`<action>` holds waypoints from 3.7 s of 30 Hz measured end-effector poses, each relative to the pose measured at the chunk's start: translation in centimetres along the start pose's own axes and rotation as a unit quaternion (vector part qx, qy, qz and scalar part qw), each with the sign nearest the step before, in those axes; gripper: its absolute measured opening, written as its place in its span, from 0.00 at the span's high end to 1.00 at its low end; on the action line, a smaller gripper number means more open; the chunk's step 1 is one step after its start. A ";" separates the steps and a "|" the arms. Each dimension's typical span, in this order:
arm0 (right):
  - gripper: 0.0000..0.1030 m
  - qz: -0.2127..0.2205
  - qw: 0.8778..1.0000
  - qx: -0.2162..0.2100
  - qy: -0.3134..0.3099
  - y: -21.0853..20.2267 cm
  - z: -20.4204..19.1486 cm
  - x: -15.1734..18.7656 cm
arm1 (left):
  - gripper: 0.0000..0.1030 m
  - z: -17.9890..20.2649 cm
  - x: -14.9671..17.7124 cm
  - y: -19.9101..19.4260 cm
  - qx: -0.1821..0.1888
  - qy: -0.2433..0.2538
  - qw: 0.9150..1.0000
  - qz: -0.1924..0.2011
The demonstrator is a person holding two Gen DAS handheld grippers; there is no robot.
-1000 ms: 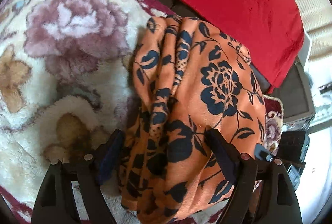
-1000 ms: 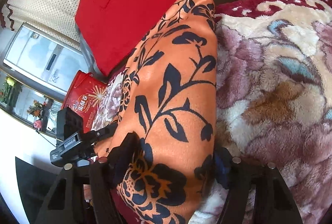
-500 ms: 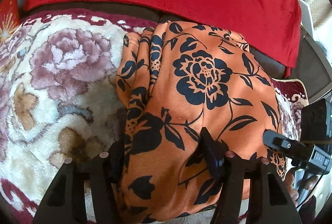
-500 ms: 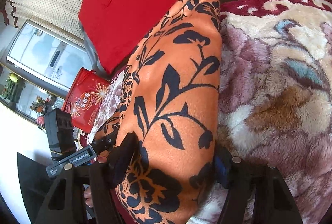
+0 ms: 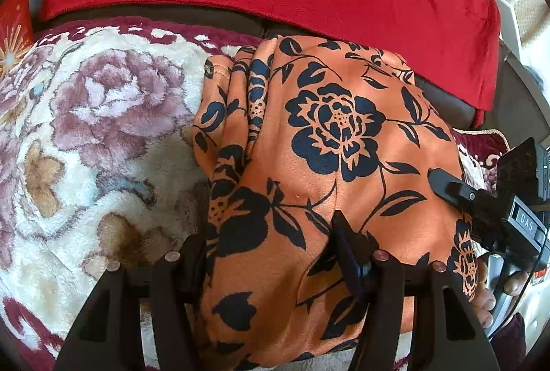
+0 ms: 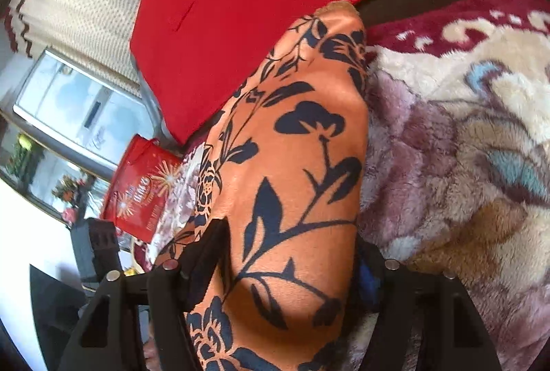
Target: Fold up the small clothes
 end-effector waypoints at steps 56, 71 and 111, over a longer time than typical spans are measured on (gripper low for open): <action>0.44 0.005 0.994 0.089 -0.055 -16.0 5.6 2.6 | 0.44 15.9 6.8 -4.0 -0.030 0.178 0.982 0.049; 0.42 0.054 0.977 0.170 -0.118 -21.3 2.6 5.5 | 0.43 15.6 7.0 -8.4 -0.070 0.176 0.976 0.104; 0.49 0.016 0.976 0.130 -0.175 -17.6 -2.3 11.0 | 0.25 13.8 -1.3 1.0 -0.215 0.177 0.956 0.094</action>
Point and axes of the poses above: each gripper's, at about its wrist camera, not at the fingertips, and y roughly the way its jaws point, z to its right, x to its underside, the point moved 5 cm from there along y, roughly the way its jaws point, and after that the axes turned 9 degrees about -x, right-handed, at the moved point
